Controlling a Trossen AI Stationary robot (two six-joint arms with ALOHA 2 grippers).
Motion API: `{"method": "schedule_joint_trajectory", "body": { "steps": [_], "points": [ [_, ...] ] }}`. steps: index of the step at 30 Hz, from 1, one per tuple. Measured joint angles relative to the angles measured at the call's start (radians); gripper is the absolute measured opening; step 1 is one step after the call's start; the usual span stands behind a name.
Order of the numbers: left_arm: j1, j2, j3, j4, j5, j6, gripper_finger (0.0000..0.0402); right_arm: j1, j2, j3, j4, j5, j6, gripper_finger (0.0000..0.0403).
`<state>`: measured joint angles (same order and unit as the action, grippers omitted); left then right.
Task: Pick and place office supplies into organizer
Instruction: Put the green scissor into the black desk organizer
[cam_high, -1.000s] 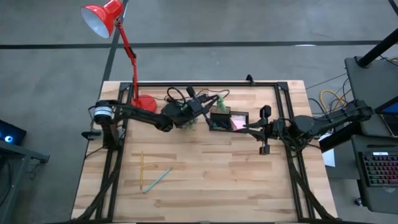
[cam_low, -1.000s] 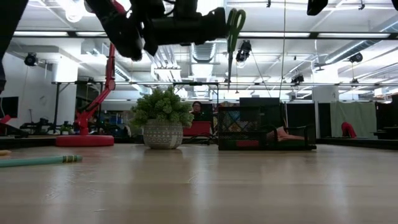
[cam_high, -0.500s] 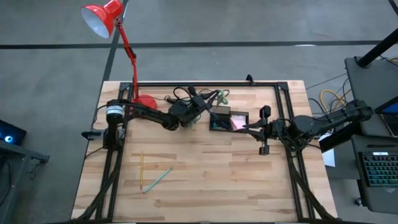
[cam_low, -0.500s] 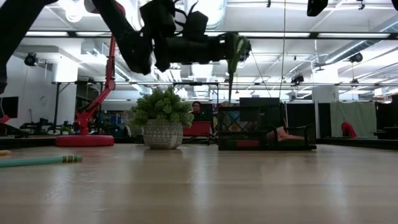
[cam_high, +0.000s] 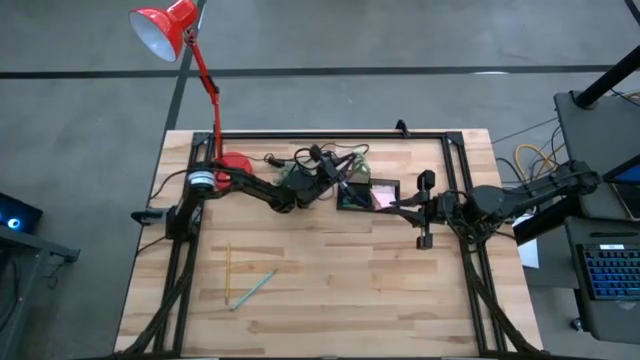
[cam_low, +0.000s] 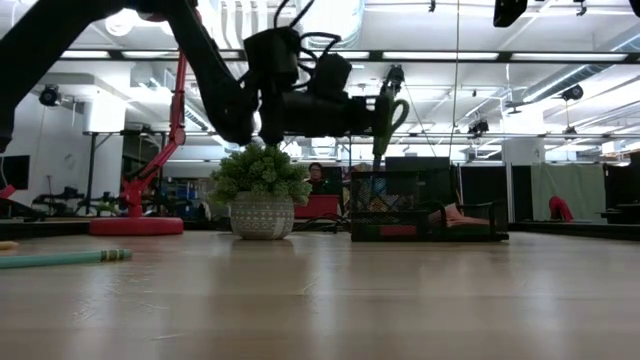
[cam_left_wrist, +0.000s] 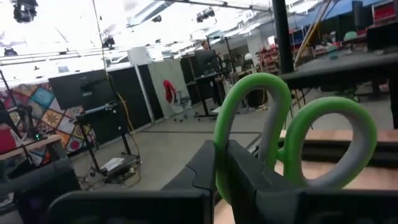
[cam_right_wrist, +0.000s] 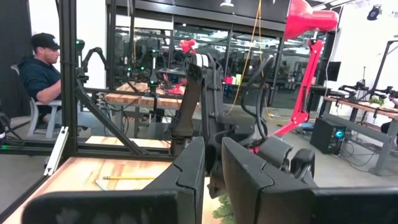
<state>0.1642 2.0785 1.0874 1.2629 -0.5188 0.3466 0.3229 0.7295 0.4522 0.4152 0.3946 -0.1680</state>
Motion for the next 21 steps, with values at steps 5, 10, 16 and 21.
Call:
{"method": "schedule_joint_trajectory", "body": {
  "steps": [5,10,16,21],
  "points": [
    [0.000,0.012,-0.001,-0.062,-0.004,0.000,0.0005,0.000,0.000,0.000,0.000,0.000,0.000,0.0047],
    [0.000,0.012,-0.001,-0.108,-0.004,0.000,0.0032,0.000,0.000,0.000,-0.002,0.000,0.000,0.0047],
    [0.000,0.011,-0.001,-0.123,-0.003,0.000,0.0066,0.000,0.000,0.000,-0.009,0.000,0.000,0.0047],
    [0.000,0.011,-0.001,-0.122,0.009,0.000,0.0102,0.000,0.000,0.000,-0.009,0.000,0.000,0.0047]
  ]
}}
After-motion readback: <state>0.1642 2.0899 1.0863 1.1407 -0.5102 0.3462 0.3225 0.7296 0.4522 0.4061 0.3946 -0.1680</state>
